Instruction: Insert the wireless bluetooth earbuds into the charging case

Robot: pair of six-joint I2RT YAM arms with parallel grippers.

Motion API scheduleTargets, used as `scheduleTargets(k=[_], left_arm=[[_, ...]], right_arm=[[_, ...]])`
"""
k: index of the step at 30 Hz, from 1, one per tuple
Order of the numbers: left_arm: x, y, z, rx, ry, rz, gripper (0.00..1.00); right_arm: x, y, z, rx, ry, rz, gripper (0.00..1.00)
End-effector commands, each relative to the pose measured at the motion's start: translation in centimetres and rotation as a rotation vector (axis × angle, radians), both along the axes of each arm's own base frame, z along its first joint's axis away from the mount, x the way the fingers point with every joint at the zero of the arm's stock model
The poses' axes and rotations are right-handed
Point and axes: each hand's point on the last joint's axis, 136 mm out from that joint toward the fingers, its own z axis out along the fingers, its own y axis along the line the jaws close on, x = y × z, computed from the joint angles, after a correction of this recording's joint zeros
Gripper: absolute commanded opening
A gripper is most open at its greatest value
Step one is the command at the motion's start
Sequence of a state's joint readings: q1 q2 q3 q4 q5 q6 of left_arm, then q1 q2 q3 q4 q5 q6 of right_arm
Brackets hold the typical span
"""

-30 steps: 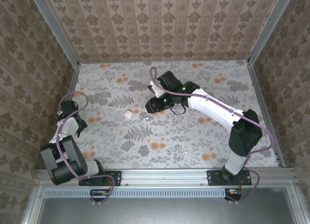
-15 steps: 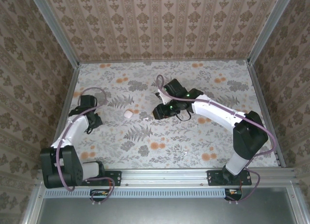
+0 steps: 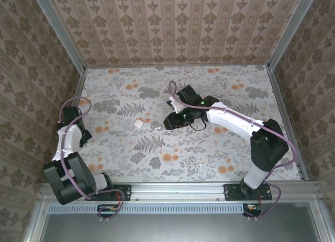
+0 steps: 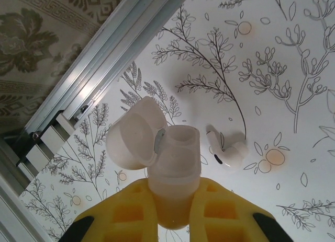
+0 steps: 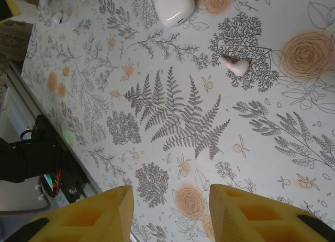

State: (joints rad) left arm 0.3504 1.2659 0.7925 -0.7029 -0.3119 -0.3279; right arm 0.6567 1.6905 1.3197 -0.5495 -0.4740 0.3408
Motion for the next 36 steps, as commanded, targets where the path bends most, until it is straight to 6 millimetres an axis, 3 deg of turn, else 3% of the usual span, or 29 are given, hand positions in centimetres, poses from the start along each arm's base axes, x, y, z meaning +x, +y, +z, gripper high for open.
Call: scheduleTargets(k=[1,13,19,22,31,33,36], left_arm=[[0.1,-0.5,-0.7,-0.044,0.022,-0.042,0.00],[1.0,-1.2,-2.1,-0.113,0.066,-0.098,0.00],[2.7,-3.0,-2.6,-0.156,0.058,-0.182,0.00],[4.0,-5.0,-2.7,-0.168,0.053,-0.240,0.00],[6.7,-14.4,-1.1,-0.253,0.015,-0.411,0.00],[7.0,-14.3,-0.2,-0.220,0.017,-0.426,0.00],[7.2,-12.3,1.3,-0.138,0.026,-0.428,0.00]], right_arm=[[0.2,0.5,0.3,0.018,0.016,0.011,0.43],[-0.2,-0.2,-0.4,0.002,0.015,-0.006,0.44],[-0.3,-0.8,-0.5,0.000,-0.014,-0.019,0.44],[-0.5,-1.0,-0.5,-0.001,-0.016,-0.027,0.44],[-0.5,-1.9,-0.9,-0.007,-0.039,-0.072,0.44],[-0.6,-1.9,-1.0,-0.003,-0.037,-0.080,0.44],[-0.6,-1.9,-1.3,-0.001,-0.039,-0.084,0.44]])
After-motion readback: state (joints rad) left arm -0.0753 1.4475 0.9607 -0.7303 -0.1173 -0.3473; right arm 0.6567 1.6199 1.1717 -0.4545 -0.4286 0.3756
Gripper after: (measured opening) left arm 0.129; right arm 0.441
